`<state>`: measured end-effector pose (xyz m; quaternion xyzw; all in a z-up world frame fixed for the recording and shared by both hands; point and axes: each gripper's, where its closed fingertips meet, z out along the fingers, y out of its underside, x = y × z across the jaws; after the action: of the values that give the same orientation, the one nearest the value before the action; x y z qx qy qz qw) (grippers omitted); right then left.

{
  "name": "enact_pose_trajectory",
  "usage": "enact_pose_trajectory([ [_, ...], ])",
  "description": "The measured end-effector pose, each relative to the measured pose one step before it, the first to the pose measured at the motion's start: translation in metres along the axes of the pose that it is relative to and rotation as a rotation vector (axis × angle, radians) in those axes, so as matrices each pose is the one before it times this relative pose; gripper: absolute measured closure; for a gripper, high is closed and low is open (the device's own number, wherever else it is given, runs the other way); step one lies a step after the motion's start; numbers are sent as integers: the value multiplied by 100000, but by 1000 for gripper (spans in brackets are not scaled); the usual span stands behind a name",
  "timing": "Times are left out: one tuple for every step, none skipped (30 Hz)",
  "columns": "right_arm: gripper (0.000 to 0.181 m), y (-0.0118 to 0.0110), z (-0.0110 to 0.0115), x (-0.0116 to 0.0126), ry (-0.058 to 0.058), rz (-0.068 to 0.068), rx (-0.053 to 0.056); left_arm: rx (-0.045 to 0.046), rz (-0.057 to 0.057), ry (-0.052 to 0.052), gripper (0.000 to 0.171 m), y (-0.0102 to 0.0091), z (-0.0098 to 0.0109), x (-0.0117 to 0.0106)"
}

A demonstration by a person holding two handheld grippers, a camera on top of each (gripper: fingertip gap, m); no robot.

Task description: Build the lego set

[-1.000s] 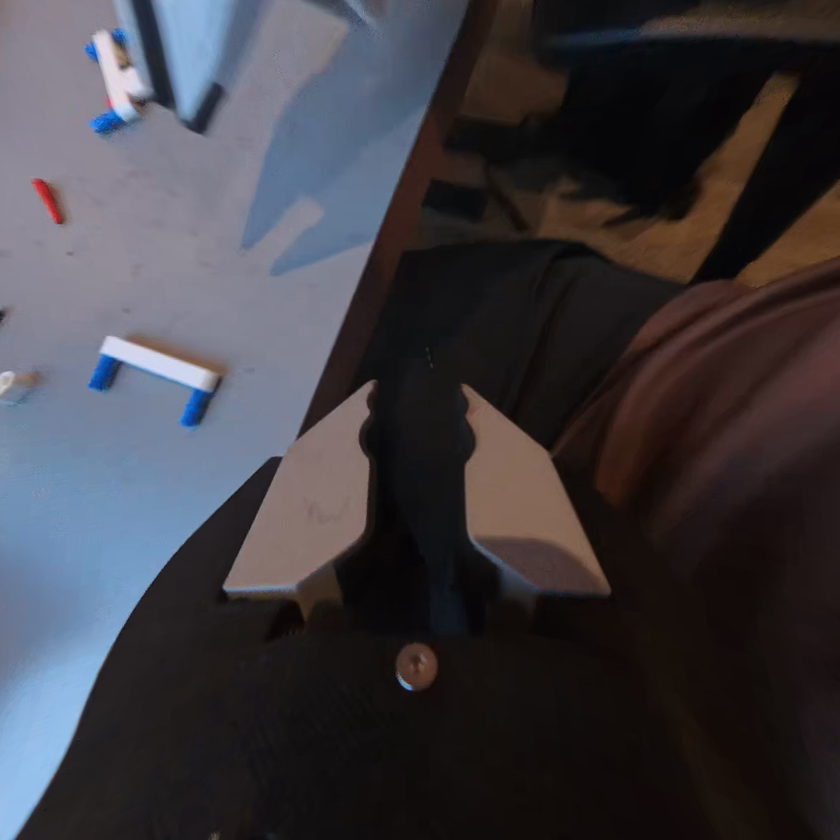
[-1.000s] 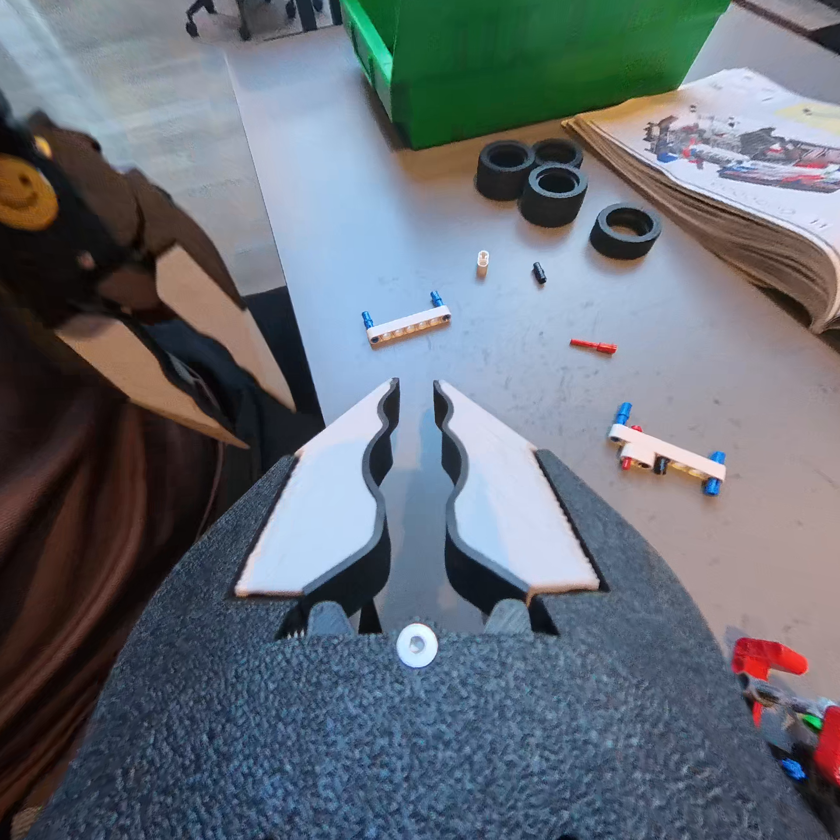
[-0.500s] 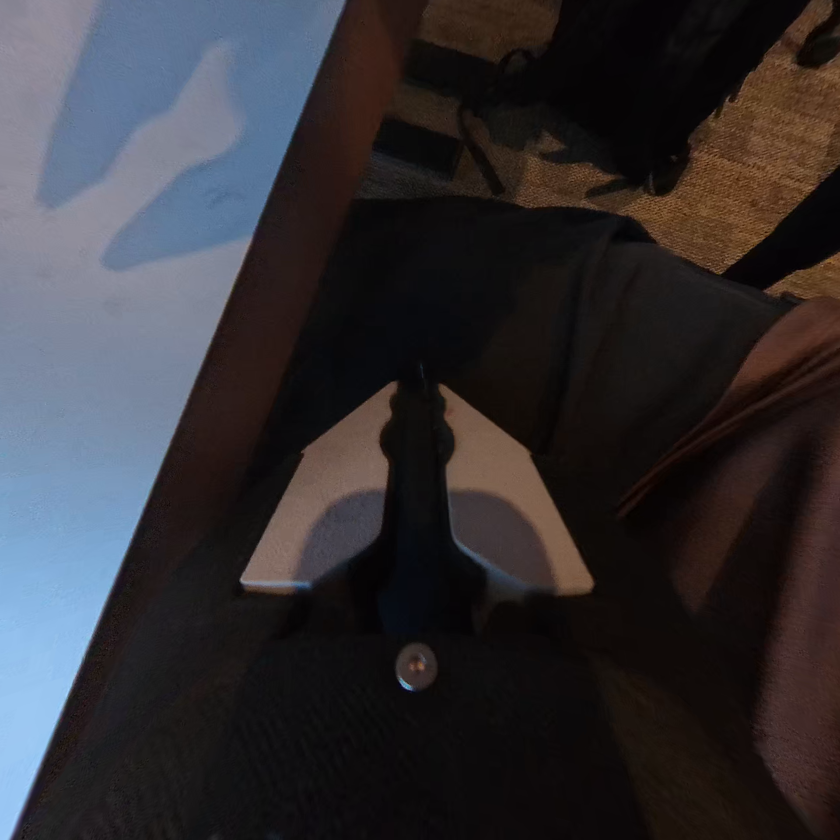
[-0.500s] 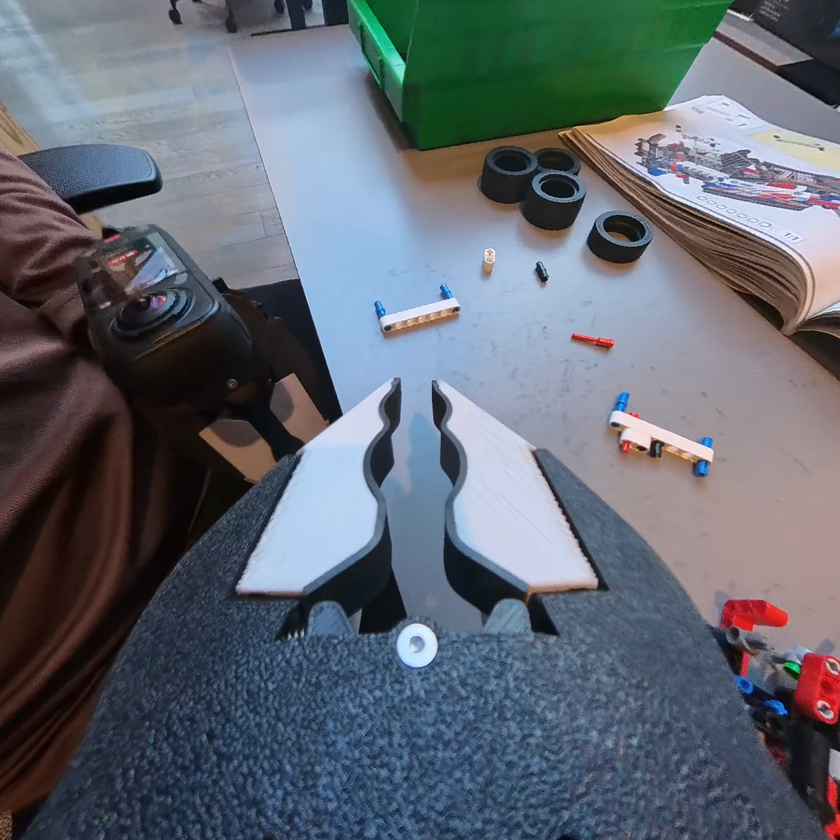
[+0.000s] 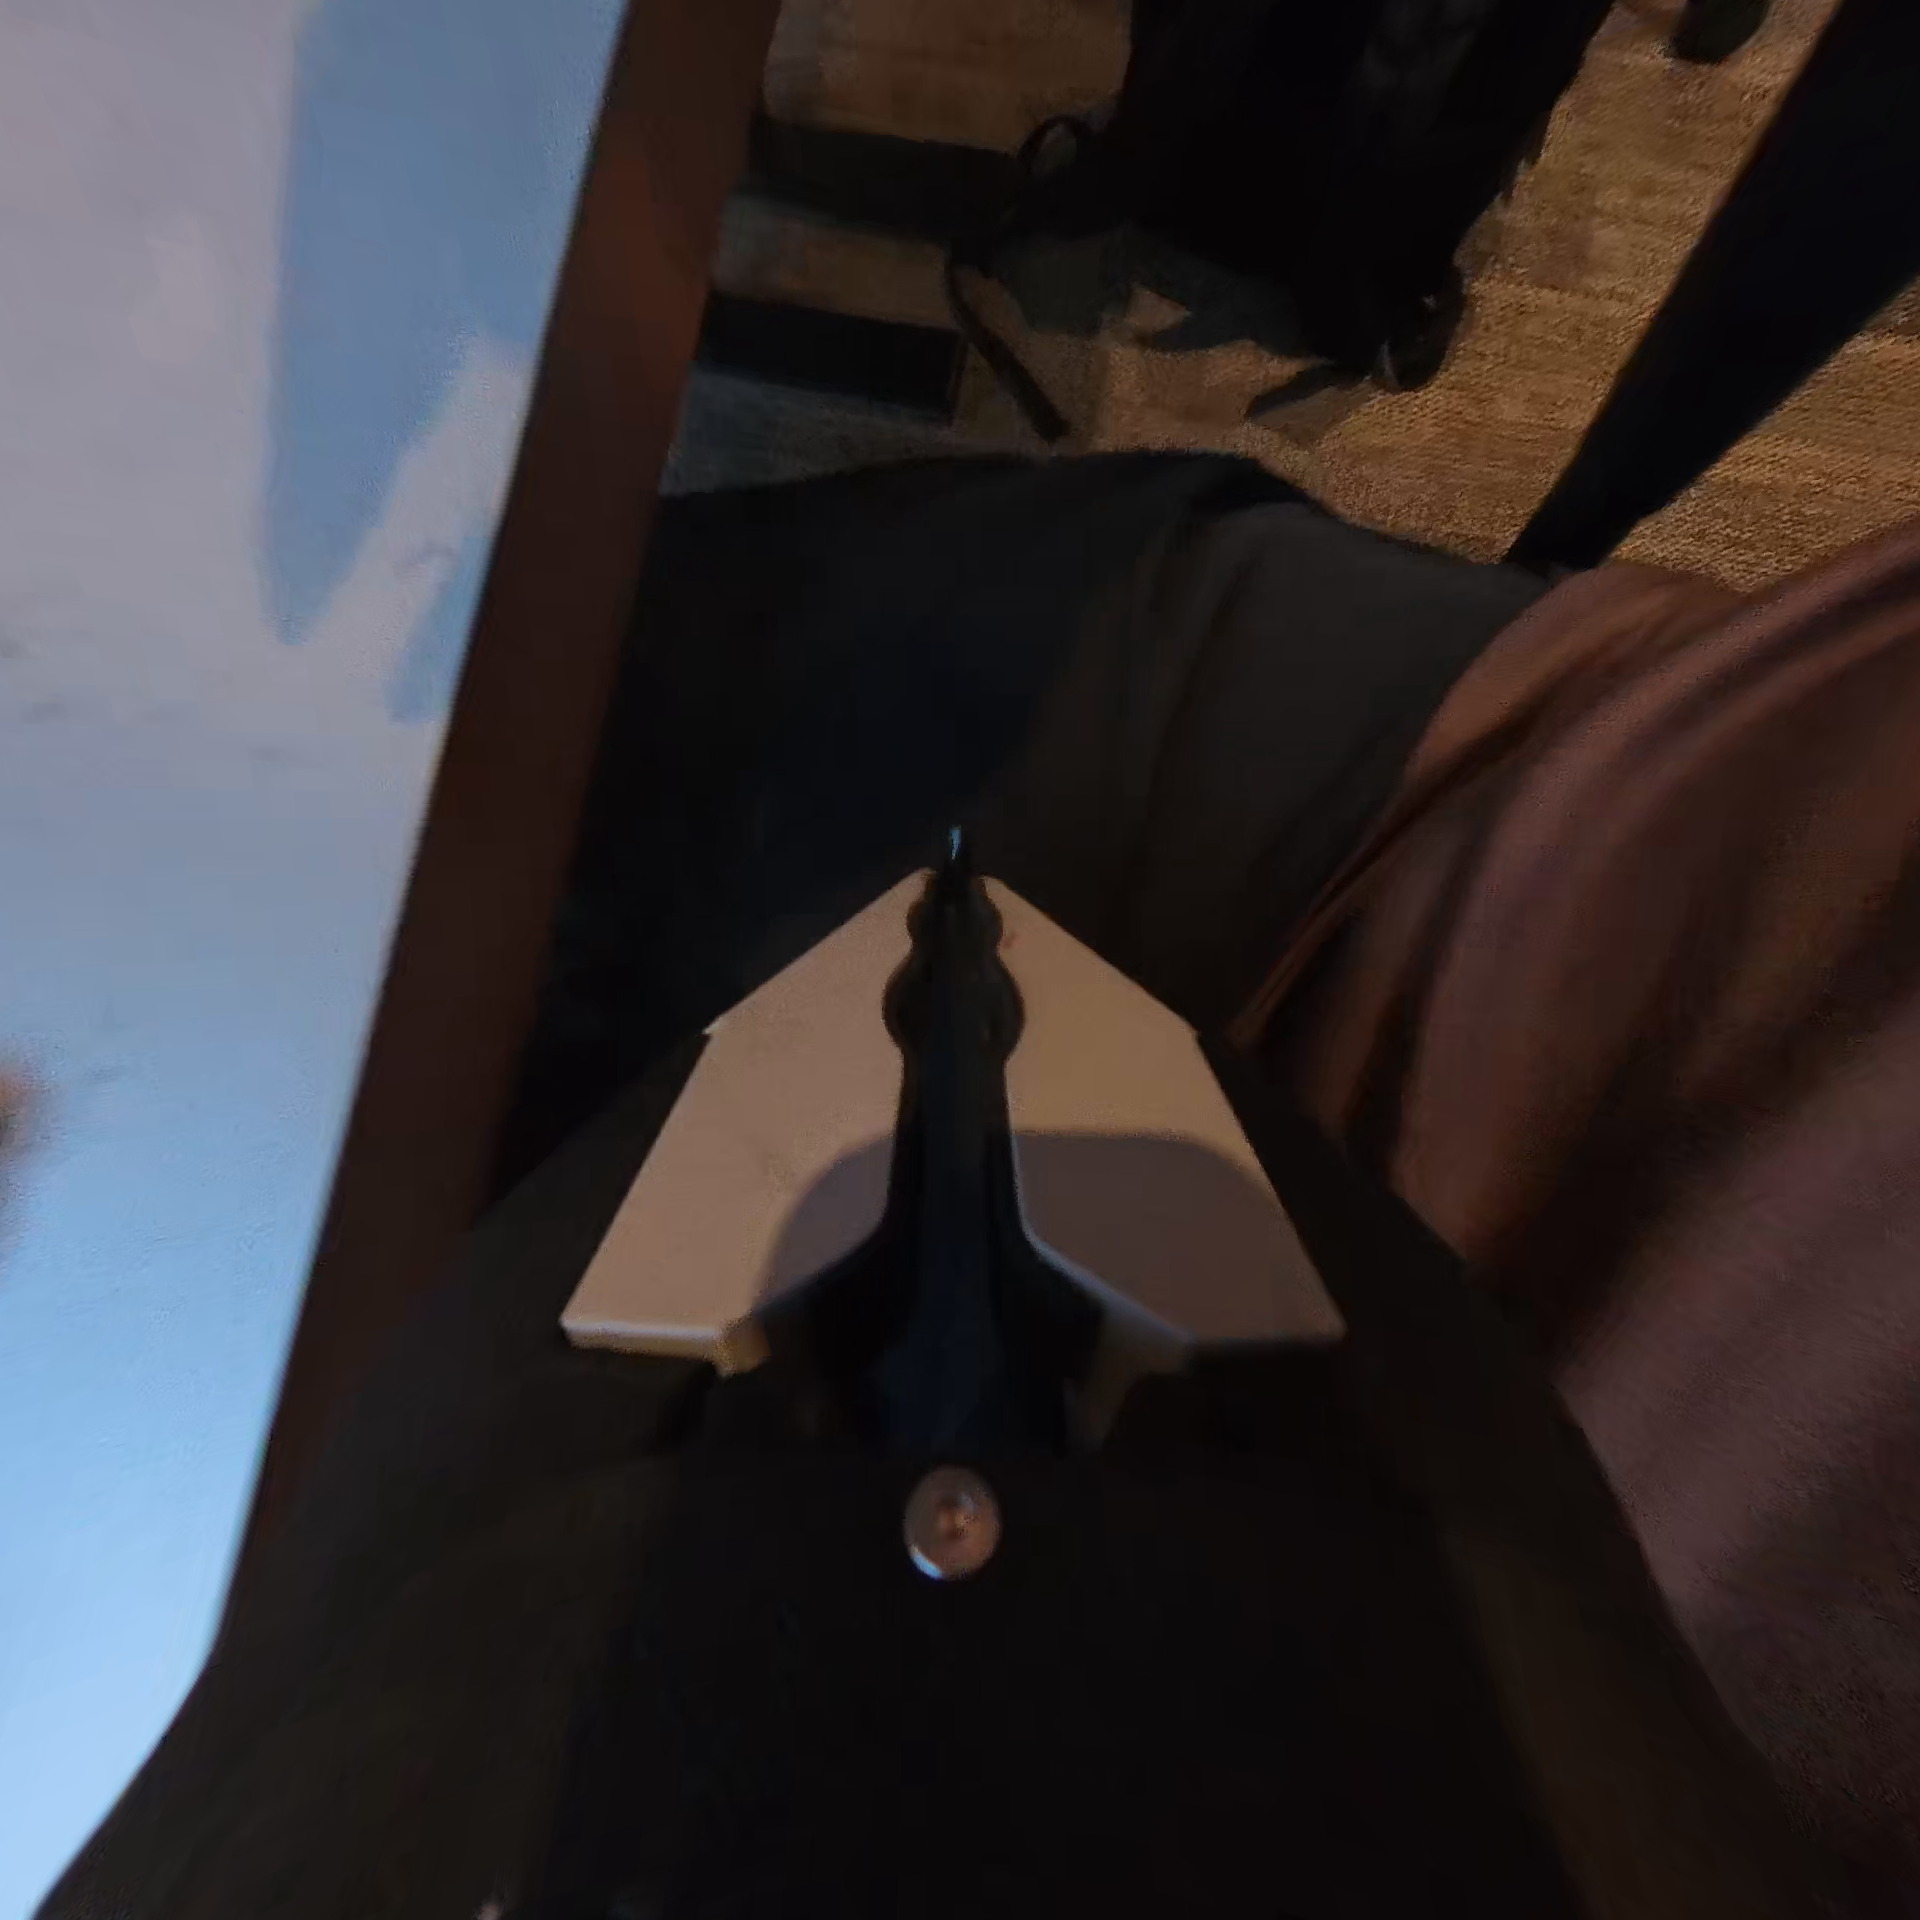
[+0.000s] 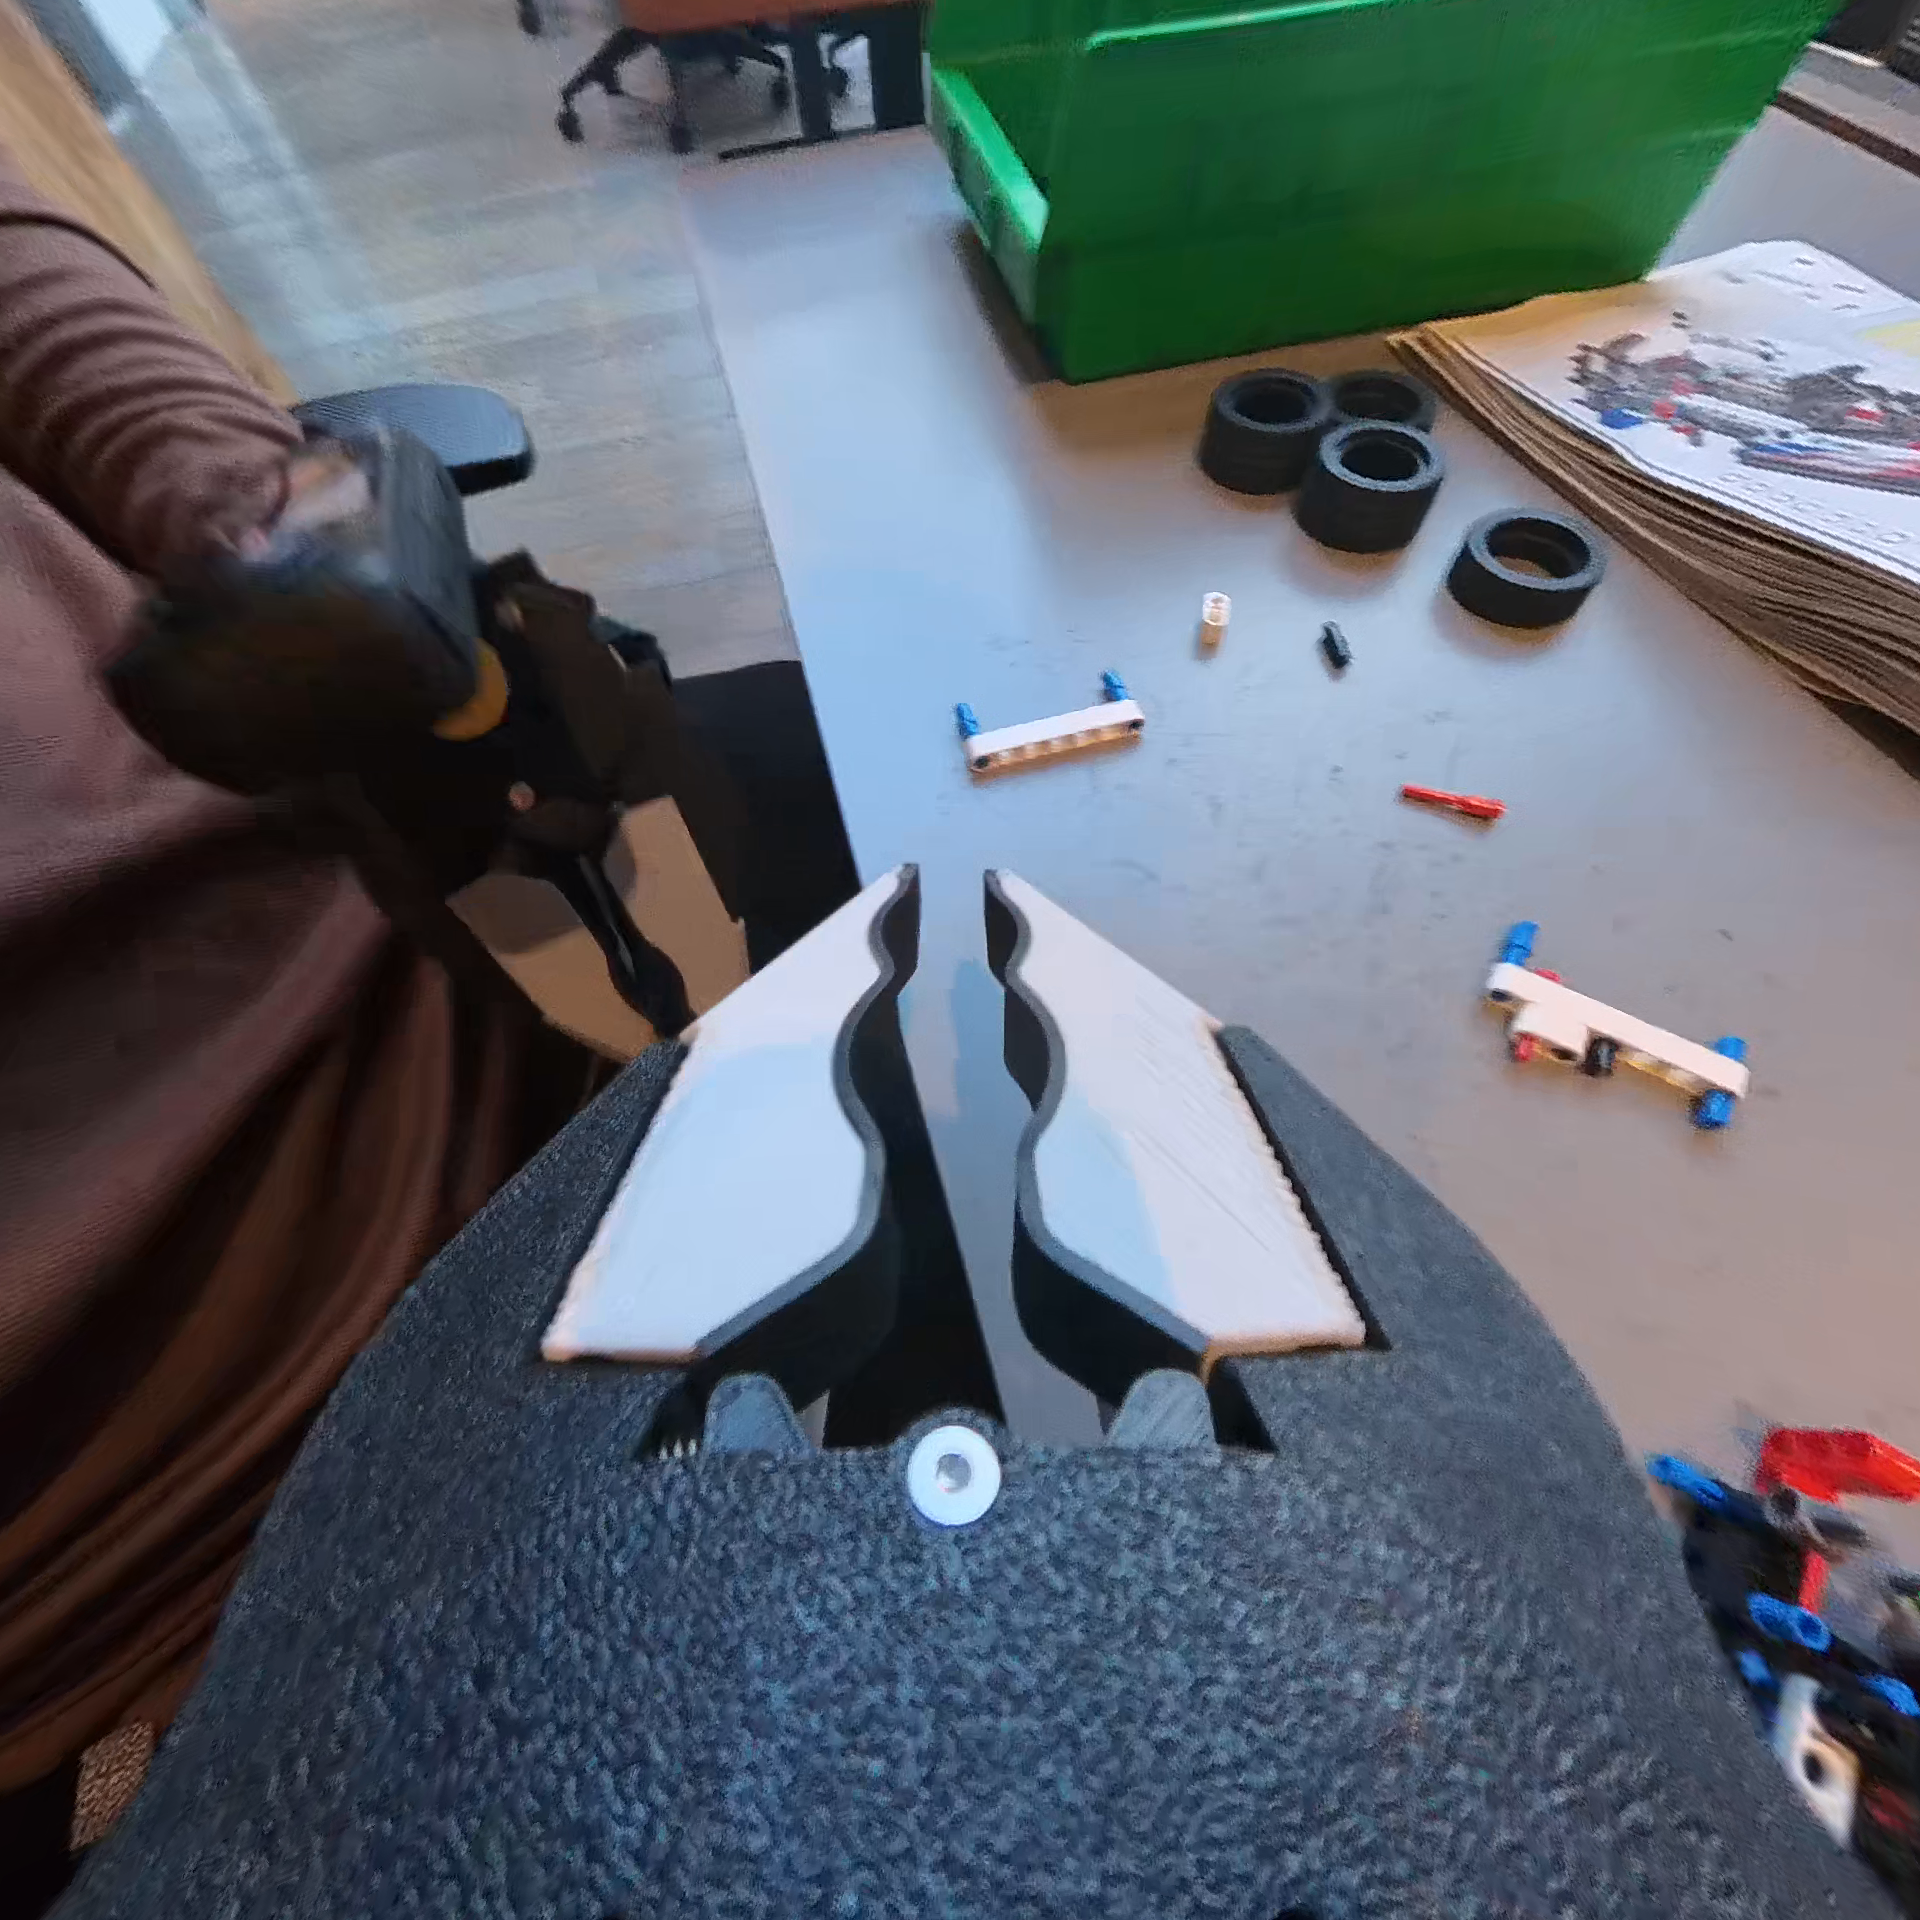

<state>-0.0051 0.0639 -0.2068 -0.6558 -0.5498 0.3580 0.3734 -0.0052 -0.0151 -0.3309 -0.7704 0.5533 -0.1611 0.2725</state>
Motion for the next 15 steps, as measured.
enact_pose_trajectory([
  [169, -126, -33, -262, -1021, -215, 379, 2323, 1707, -896, 169, -750, -1302, 116],
  [169, -45, -4, 48, 518, 145, -407, 2807, 2314, -1745, 169, -1029, -1457, -152],
  [166, -32, -13, 216, 1343, 214, -650, 3003, 3530, -3031, 169, -1256, -1527, -564],
  [166, -38, -32, 205, 1070, -14, -618, 2430, 4805, -4649, 170, -1240, -1415, -1192],
  [166, -70, -33, 281, 1265, -211, -311, 1205, 5371, -4265, 170, -951, -1068, -1620],
  [164, -84, 40, 268, 754, -555, -128, -477, 5933, -46, 171, -462, -545, -1410],
  [163, -12, 109, 443, 1514, -547, -564, -2812, 5422, 2279, 171, 202, -13, -1326],
  [163, 44, 180, 487, 1597, -864, -716, -5428, 2770, -2878, 171, 809, 343, -2226],
  [164, 111, 239, 389, 925, -1091, -896, -4728, 2376, 800, 170, 823, 694, -1563],
  [164, 260, 309, 347, 434, -727, -1635, -3621, 1018, 4209, 170, 613, 787, -822],
  [164, 422, 370, 495, 1215, -346, -2300, -2758, -463, 3069, 170, 411, 707, -729],
  [164, 499, 400, 520, 1620, -327, -2535, -2246, 315, 3587, 170, 336, 667, -328],
  [167, 567, 461, 376, 968, -349, -2933, -2970, 1442, 2429, 170, 478, 650, -243],
  [169, 550, 501, 336, 959, -63, -3095, -3088, 1539, -1020, 170, 531, 578, -553],
  [169, 353, 502, 121, -90, -117, -2338, -2291, 1644, -320, 170, 455, 502, -264],
])
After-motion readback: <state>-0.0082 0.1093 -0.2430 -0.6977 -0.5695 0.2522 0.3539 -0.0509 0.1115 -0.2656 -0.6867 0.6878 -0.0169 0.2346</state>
